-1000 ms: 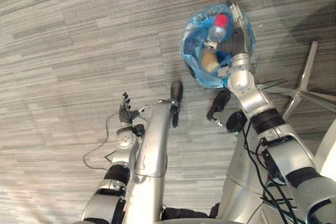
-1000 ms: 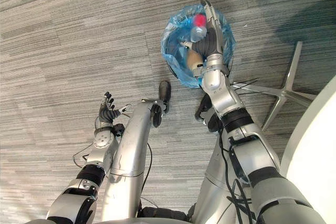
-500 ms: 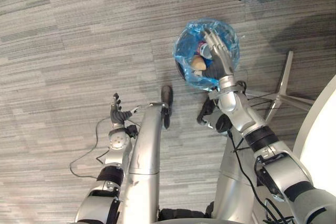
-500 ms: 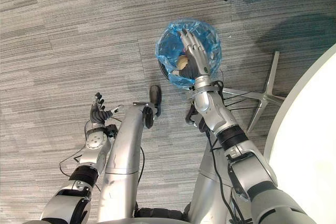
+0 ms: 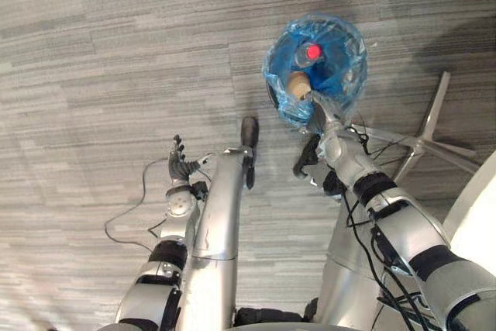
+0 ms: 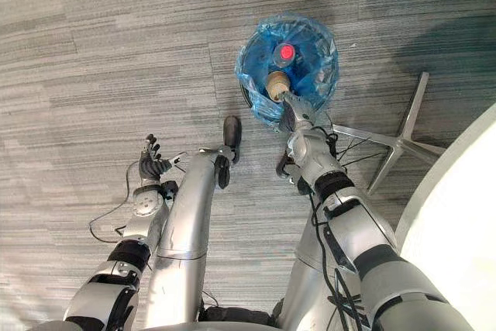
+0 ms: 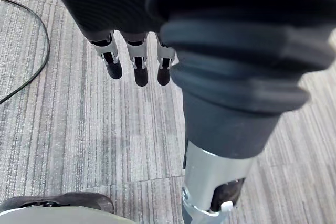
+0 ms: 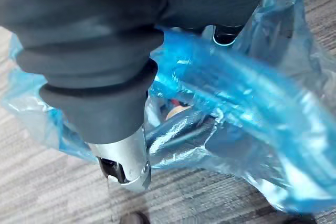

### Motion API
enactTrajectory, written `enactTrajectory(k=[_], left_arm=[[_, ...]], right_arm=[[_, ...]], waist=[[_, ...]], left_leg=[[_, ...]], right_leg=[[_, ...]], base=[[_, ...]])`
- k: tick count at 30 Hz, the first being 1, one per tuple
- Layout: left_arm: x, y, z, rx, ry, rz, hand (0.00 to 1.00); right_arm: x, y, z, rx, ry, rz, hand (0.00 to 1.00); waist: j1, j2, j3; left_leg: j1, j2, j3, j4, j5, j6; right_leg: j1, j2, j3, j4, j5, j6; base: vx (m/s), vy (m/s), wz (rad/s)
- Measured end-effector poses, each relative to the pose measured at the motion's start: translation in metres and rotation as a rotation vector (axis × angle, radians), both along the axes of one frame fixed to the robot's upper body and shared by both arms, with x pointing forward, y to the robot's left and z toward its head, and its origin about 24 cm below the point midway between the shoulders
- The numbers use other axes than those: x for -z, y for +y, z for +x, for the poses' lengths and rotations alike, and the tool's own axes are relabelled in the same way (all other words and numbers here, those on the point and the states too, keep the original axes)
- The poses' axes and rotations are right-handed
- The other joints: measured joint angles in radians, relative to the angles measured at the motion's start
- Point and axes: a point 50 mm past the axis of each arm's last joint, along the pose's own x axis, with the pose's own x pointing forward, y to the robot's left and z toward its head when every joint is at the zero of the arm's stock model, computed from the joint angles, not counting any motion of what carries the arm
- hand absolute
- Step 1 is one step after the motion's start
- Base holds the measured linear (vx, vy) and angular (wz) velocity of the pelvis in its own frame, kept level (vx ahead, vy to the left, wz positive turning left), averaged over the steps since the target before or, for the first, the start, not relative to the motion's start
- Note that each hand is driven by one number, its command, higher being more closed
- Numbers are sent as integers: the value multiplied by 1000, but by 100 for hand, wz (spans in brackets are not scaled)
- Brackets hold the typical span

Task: Gather rubbish on tea table into small bin, then transfer packed bag to large trash can.

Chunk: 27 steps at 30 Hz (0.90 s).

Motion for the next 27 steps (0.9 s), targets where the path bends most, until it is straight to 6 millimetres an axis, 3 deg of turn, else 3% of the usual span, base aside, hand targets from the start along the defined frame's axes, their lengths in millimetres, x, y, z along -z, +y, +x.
enactTrajectory(k=[6,10,15,18,22,27], left_arm=[[0,2,0,-8,0,-2,0],[1,4,-1,-15,6,-1,0],[2,7,-2,-25,21,-7,0],[6,6,-4,-15,40,-5,0],[28,-5,-21,45,116,15,0],[67,-1,-64,74,262,27,0]], right_arm=[[-10,9,-2,-40,-50,78,100],[-29,22,-9,-107,-151,162,100],[-29,33,-25,-182,-184,300,100],[-16,35,-34,-182,-154,404,100],[15,42,-59,-190,-67,557,100],[45,53,-98,-257,63,868,100]], waist=[[0,0,0],[-1,0,0],[-1,-7,-4],[-3,-16,-9],[-6,-40,-23],[-22,-84,-64]], left_leg=[[0,15,0,12,2,4],[16,19,-4,21,3,4],[94,26,-7,2,0,-1],[187,31,-5,-52,8,-11],[362,33,3,-160,26,-7],[664,31,15,-377,69,-14]], right_leg=[[4,14,-1,-1,1,-2],[24,18,-4,3,1,-2],[105,26,-15,-23,1,0],[199,33,-27,-75,10,2],[376,39,-53,-181,31,-7],[671,70,-81,-392,77,12]], base=[[-62,24,-6],[-65,21,-4],[-63,13,-4],[-57,15,-1],[11,-10,3],[98,-31,-2]])
